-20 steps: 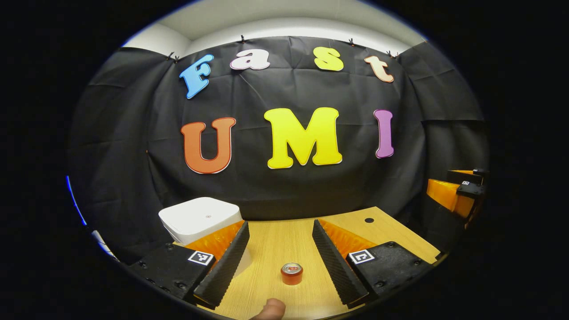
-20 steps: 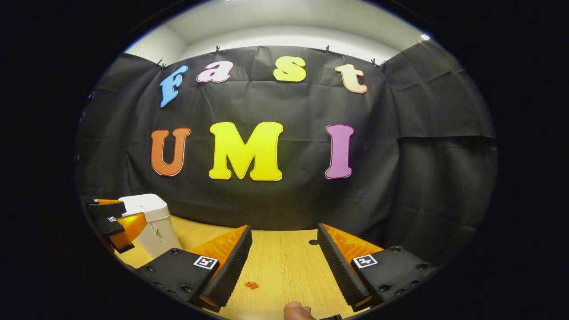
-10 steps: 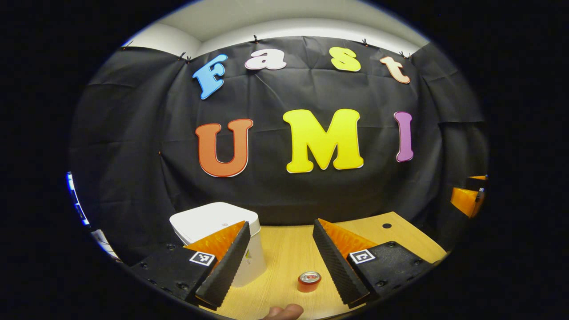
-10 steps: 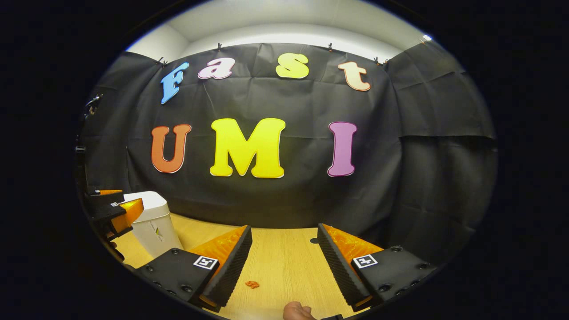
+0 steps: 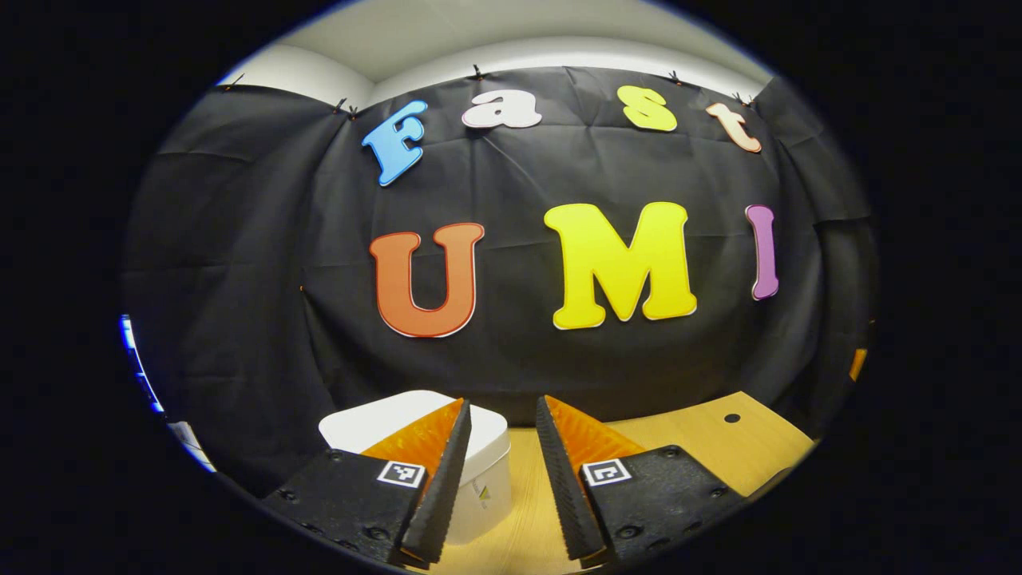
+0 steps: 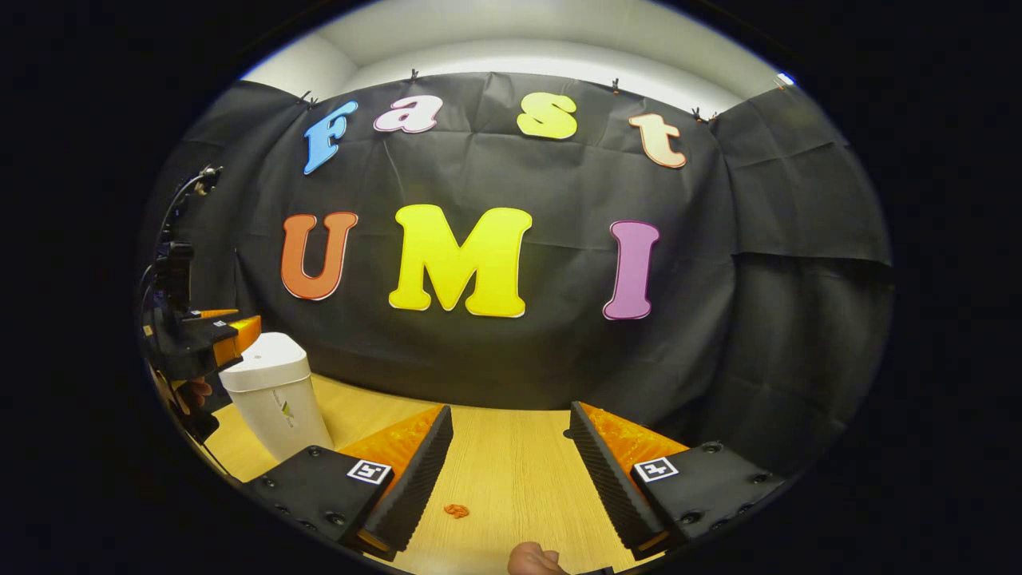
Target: Press the lid of the desktop garbage bin to open it, pick up the crumpled paper on the desktop and throw it into the bin, then pick up the pop can on the desktop and drop it into the bin, and finally close the garbage bin lid.
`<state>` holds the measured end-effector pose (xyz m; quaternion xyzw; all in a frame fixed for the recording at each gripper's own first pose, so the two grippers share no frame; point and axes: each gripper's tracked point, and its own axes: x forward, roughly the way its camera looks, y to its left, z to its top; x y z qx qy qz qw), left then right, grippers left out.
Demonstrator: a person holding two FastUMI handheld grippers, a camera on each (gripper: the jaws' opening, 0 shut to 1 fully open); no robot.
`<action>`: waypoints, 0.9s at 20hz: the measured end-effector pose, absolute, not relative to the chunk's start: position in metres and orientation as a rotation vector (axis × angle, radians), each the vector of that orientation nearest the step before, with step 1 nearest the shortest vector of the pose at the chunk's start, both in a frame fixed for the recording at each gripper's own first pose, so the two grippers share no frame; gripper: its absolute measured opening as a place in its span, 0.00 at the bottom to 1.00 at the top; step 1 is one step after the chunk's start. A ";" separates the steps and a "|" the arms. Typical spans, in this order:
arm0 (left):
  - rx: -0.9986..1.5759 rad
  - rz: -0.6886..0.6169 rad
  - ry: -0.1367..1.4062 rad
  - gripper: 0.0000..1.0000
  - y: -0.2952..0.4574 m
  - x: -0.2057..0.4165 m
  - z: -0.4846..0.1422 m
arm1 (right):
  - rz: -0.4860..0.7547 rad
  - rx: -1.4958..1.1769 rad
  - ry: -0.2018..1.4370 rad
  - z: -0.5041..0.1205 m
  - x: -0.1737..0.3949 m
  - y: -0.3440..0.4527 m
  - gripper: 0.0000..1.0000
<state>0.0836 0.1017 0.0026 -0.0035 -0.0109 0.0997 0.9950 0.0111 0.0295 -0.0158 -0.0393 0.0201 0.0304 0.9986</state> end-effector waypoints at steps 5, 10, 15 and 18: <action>-0.040 0.300 0.067 0.18 0.145 0.106 -0.028 | 0.059 -0.085 0.056 -0.020 0.017 0.043 0.94; -0.062 0.354 0.135 0.04 0.177 0.127 -0.058 | 0.081 -0.102 0.085 -0.030 0.018 0.061 0.93; -0.073 0.316 0.191 0.03 0.176 0.143 -0.074 | 0.088 -0.123 0.114 -0.039 0.019 0.072 0.93; -0.100 0.329 0.231 0.03 0.179 0.144 -0.084 | 0.079 -0.130 0.135 -0.047 0.019 0.072 0.94</action>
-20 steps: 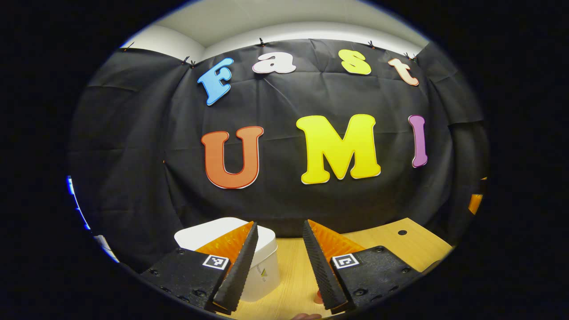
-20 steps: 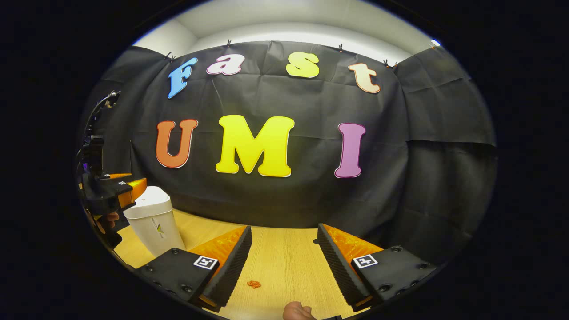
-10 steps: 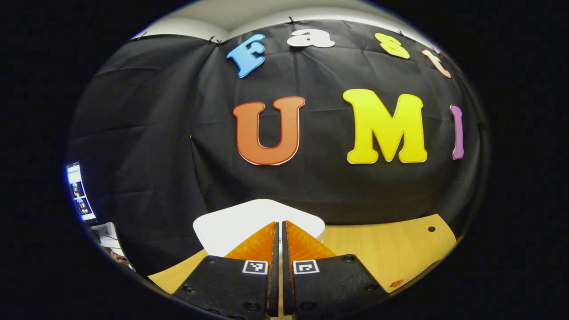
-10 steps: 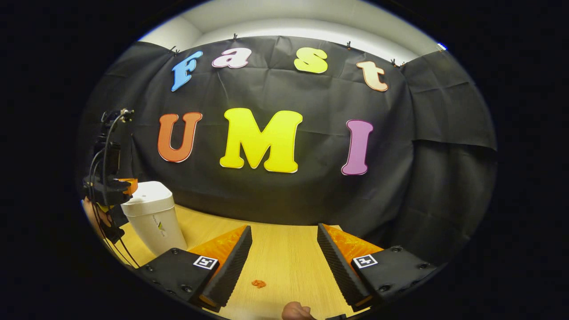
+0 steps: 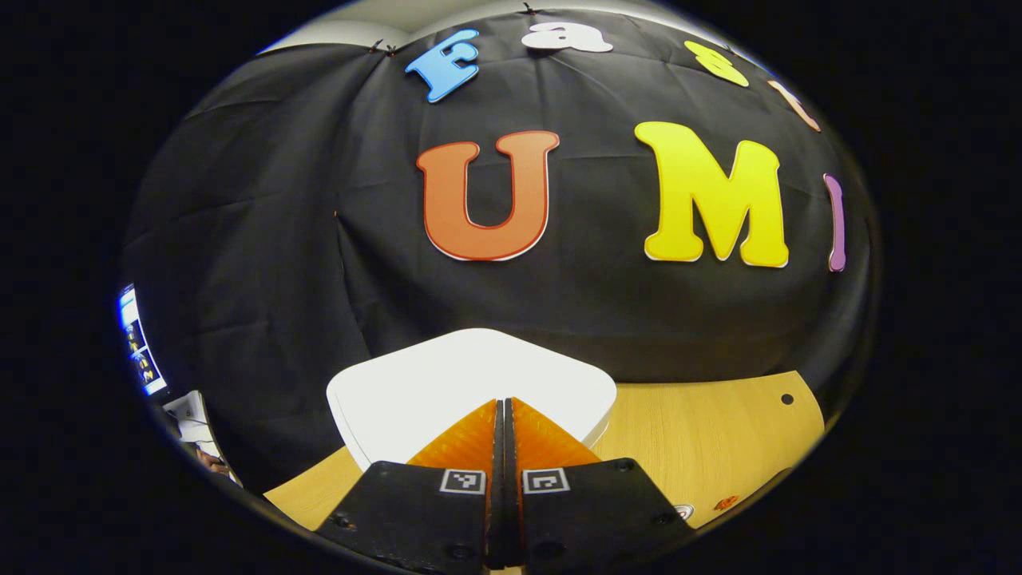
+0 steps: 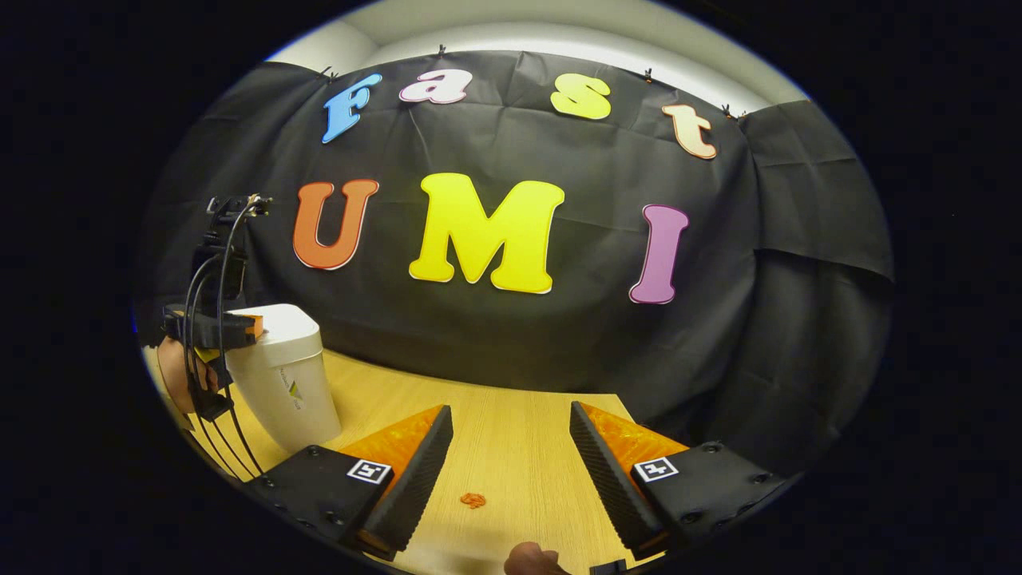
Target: Press the lid of the desktop garbage bin to open it, pick up the crumpled paper on the desktop and throw it into the bin, then pick up the pop can on the desktop and drop it into the bin, and finally close the garbage bin lid.
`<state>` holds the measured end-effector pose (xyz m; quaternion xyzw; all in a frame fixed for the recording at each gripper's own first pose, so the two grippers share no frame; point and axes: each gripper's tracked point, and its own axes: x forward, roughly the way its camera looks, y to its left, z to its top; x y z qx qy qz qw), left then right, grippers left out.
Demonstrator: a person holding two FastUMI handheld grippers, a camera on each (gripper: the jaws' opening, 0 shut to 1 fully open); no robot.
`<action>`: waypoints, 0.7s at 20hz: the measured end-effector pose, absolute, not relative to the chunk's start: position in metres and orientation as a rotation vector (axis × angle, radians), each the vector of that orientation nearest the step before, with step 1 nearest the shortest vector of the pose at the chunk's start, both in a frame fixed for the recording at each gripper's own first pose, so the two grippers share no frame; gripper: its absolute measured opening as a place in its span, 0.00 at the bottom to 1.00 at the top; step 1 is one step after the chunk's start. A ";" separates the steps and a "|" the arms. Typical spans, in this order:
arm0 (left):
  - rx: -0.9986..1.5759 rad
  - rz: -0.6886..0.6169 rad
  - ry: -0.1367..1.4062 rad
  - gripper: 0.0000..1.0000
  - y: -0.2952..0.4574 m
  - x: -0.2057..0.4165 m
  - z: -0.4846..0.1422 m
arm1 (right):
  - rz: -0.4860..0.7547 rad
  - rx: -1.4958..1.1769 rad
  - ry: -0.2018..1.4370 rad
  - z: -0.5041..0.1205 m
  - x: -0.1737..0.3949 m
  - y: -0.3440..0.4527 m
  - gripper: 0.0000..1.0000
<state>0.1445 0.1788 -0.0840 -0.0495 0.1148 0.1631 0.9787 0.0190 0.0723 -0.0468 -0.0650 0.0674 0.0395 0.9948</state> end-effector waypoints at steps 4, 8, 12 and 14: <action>-0.080 0.360 0.248 0.03 0.180 0.144 -0.087 | 0.073 -0.121 0.157 -0.056 0.020 0.071 0.94; -0.064 0.379 0.263 0.03 0.180 0.143 -0.090 | 0.080 -0.103 0.176 -0.063 0.020 0.070 0.94; -0.066 0.368 0.271 0.03 0.177 0.144 -0.090 | 0.080 -0.081 0.192 -0.069 0.023 0.066 0.94; -0.067 0.371 0.261 0.03 0.179 0.144 -0.088 | 0.084 -0.073 0.209 -0.074 0.024 0.066 0.94</action>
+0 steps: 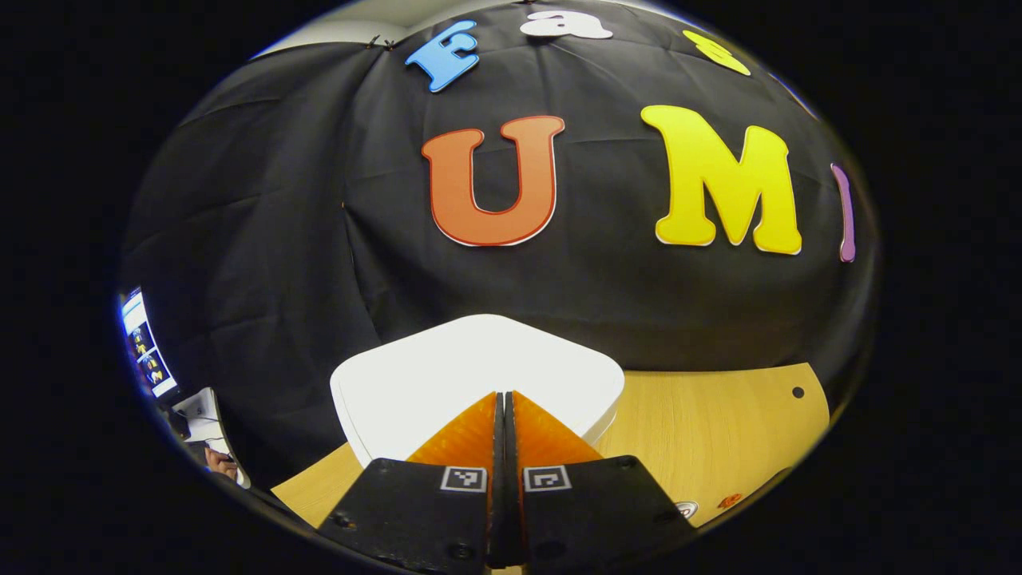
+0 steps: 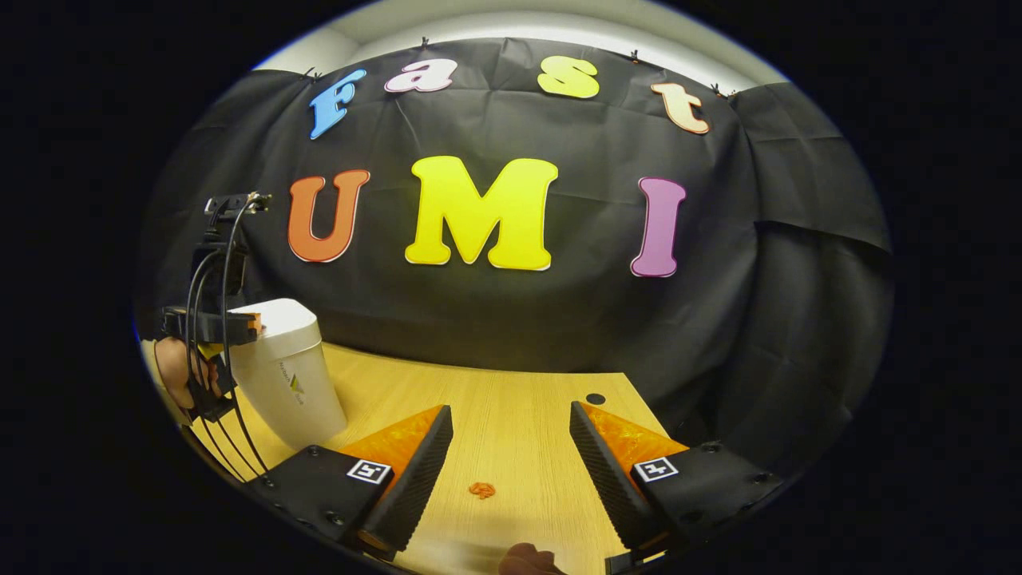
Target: Press the lid of the desktop garbage bin to open it, pick up the crumpled paper on the desktop and throw it into the bin, then pick up the pop can on the desktop and drop it into the bin, and finally close the garbage bin lid.
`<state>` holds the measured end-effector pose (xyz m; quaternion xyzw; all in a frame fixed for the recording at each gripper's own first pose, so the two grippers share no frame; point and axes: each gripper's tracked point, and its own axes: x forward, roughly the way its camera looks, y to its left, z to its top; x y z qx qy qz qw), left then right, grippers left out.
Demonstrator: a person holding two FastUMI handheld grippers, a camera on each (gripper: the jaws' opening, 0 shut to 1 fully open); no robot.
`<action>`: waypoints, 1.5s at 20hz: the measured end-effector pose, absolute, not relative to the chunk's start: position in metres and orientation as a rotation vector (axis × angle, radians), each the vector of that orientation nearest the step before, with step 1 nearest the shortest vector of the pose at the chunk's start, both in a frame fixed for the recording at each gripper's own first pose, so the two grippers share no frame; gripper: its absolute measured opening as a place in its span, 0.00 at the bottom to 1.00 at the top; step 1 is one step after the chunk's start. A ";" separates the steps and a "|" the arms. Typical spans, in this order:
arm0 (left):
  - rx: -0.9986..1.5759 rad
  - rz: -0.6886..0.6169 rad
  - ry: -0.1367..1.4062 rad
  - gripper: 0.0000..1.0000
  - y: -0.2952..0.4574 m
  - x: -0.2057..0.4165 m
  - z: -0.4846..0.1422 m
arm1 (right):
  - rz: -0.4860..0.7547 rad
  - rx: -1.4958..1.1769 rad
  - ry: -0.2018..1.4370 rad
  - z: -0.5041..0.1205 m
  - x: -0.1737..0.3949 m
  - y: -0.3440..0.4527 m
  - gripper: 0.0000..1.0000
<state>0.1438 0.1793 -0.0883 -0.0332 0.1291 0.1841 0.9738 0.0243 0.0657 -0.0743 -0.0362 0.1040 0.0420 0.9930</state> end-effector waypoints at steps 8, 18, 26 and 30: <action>-0.010 0.362 0.185 0.03 0.178 0.138 -0.054 | 0.128 -0.088 0.199 -0.074 0.022 0.071 0.94; -0.045 0.329 0.124 0.04 0.149 0.110 -0.009 | 0.122 -0.070 0.211 -0.080 0.019 0.052 0.94; -0.050 0.308 0.160 0.44 0.118 0.071 -0.036 | 0.163 -0.092 0.237 -0.097 0.011 0.055 0.94; -0.038 0.271 0.212 0.86 0.100 0.056 -0.064 | 0.192 -0.105 0.257 -0.109 0.013 0.065 0.94</action>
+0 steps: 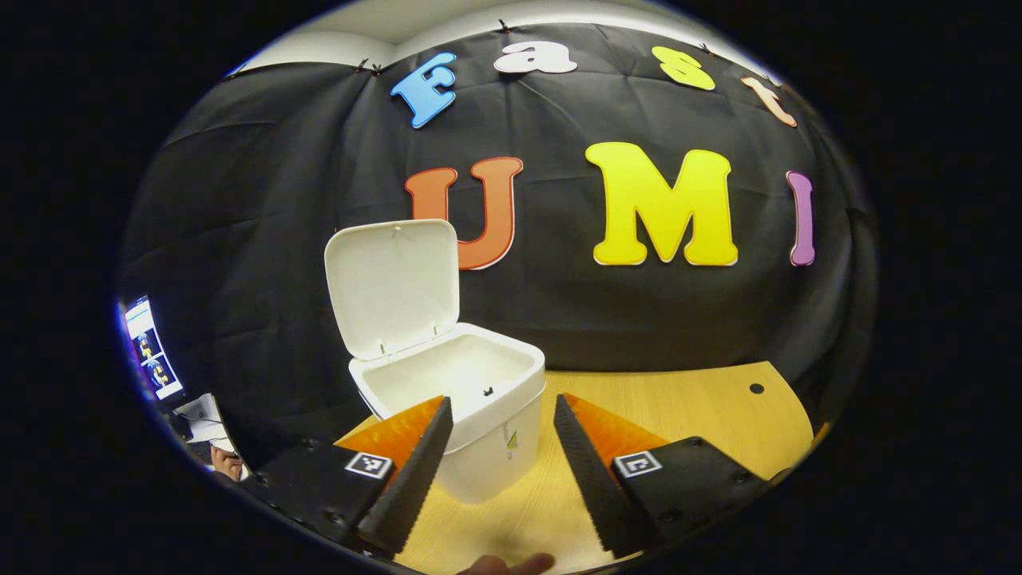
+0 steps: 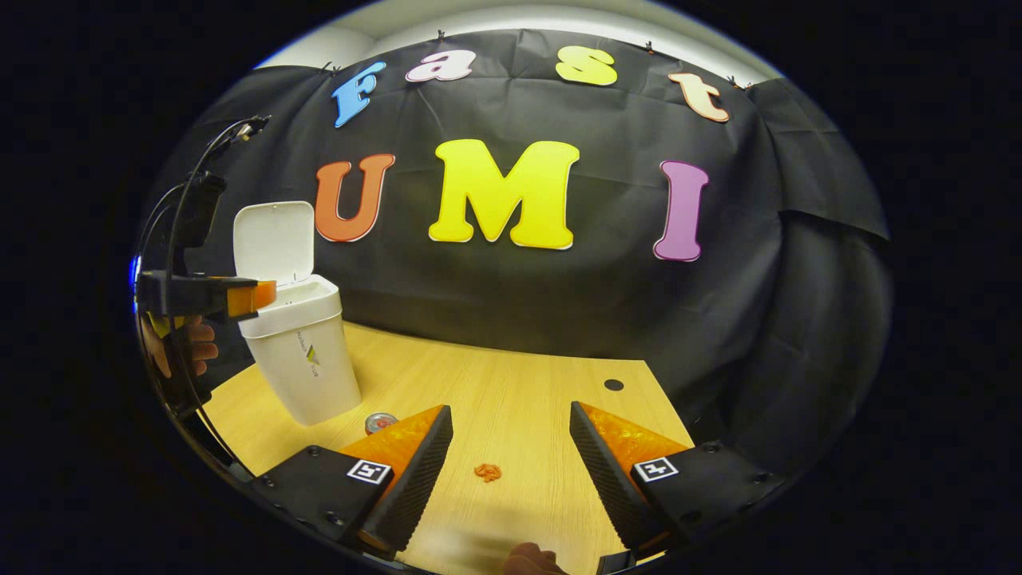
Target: Press the lid of the desktop garbage bin to open it, pick up the crumpled paper on the desktop and throw it into the bin, then pick up the pop can on the desktop and drop it into the bin, and finally close the garbage bin lid.
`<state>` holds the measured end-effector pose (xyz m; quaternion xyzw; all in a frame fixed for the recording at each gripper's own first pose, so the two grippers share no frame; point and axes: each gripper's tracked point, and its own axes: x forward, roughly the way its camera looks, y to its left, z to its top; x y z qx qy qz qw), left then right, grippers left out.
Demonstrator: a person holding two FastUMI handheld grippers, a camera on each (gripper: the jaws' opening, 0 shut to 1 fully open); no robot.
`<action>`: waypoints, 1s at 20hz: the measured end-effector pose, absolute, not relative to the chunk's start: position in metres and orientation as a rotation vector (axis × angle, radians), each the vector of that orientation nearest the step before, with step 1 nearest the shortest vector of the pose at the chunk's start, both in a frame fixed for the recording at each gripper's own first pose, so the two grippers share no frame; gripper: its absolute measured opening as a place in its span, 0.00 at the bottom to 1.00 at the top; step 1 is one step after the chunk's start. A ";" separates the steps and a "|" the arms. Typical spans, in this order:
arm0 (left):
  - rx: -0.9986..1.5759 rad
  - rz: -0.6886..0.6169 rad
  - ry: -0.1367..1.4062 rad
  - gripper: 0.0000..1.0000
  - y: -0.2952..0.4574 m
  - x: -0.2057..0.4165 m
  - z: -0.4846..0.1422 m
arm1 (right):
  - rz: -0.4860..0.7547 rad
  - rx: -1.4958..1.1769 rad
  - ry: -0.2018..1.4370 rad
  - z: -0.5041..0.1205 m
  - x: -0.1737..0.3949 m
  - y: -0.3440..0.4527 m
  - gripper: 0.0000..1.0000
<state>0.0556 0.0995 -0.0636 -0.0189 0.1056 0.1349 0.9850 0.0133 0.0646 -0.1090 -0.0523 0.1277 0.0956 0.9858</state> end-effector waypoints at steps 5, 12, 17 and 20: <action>-0.010 0.257 0.301 0.99 0.087 0.038 -0.107 | 0.219 -0.115 0.313 -0.139 0.024 0.077 0.94; 0.040 0.171 0.425 0.99 0.063 0.023 -0.159 | 0.258 -0.139 0.428 -0.208 0.052 0.100 0.94; 0.059 0.151 0.515 0.99 0.049 0.015 -0.192 | 0.270 -0.146 0.525 -0.262 0.073 0.108 0.94; 0.066 0.134 0.582 0.99 0.041 0.010 -0.214 | 0.258 -0.162 0.593 -0.297 0.090 0.105 0.94</action>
